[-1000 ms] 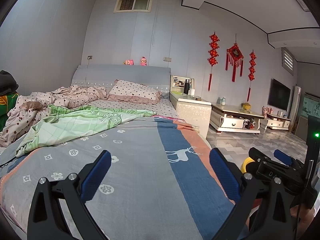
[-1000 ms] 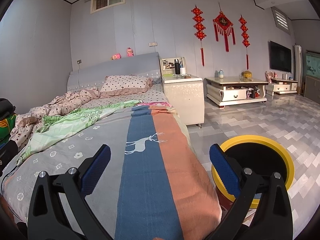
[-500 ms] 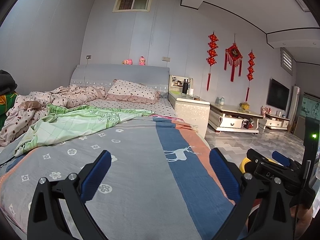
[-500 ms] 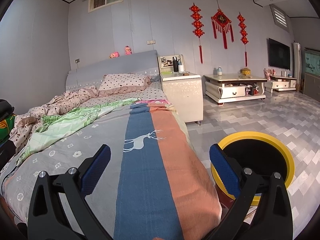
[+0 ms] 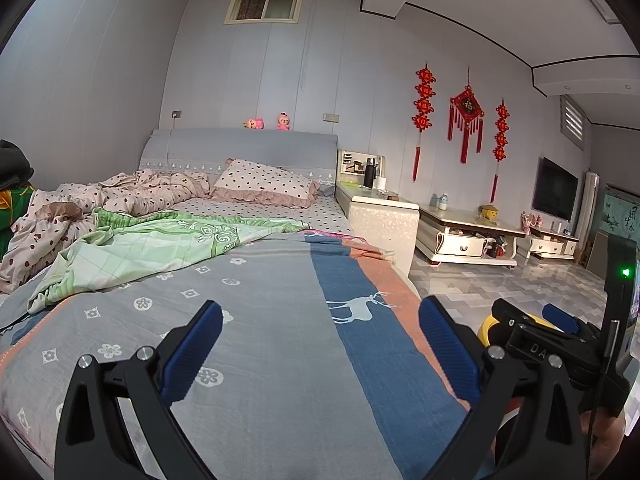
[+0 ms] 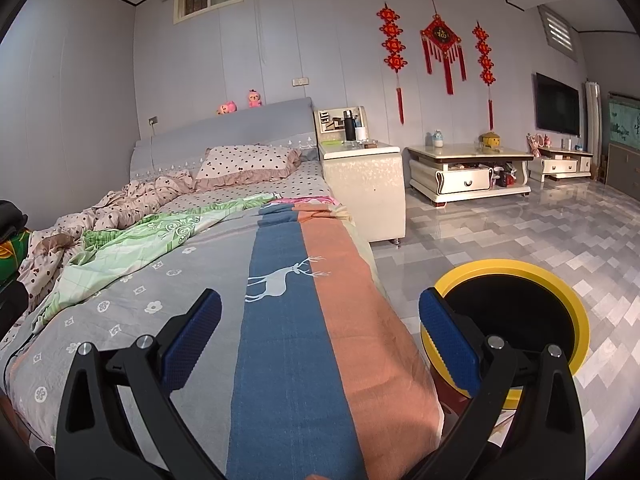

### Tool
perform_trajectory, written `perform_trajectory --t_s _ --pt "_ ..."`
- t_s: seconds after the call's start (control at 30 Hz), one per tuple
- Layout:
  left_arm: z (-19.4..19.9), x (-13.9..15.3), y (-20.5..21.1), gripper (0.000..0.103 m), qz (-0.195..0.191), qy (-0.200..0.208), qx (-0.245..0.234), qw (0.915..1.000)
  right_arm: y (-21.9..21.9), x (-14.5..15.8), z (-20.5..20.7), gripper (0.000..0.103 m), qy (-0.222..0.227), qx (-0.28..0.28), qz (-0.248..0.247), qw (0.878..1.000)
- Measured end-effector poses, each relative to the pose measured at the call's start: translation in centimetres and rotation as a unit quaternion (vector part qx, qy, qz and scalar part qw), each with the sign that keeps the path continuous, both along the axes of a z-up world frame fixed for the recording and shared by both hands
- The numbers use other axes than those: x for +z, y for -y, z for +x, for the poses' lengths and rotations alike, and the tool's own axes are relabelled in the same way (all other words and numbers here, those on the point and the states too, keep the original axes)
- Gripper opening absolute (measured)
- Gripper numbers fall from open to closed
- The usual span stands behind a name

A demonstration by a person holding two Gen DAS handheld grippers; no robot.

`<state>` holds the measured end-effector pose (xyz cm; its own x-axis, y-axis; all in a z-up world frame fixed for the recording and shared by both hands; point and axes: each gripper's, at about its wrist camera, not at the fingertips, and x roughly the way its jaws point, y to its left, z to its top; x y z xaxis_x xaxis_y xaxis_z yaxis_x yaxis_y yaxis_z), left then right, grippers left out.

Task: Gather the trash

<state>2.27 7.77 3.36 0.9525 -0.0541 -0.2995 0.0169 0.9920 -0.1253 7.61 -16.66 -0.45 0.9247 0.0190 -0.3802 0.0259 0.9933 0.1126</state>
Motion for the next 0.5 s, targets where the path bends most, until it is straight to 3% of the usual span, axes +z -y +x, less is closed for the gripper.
perform_trajectory --t_s 0.5 --pt "0.11 -0.06 0.11 0.095 -0.001 -0.001 -0.004 1.0000 0.39 -0.41 0.00 0.095 -0.005 0.000 0.002 1.000"
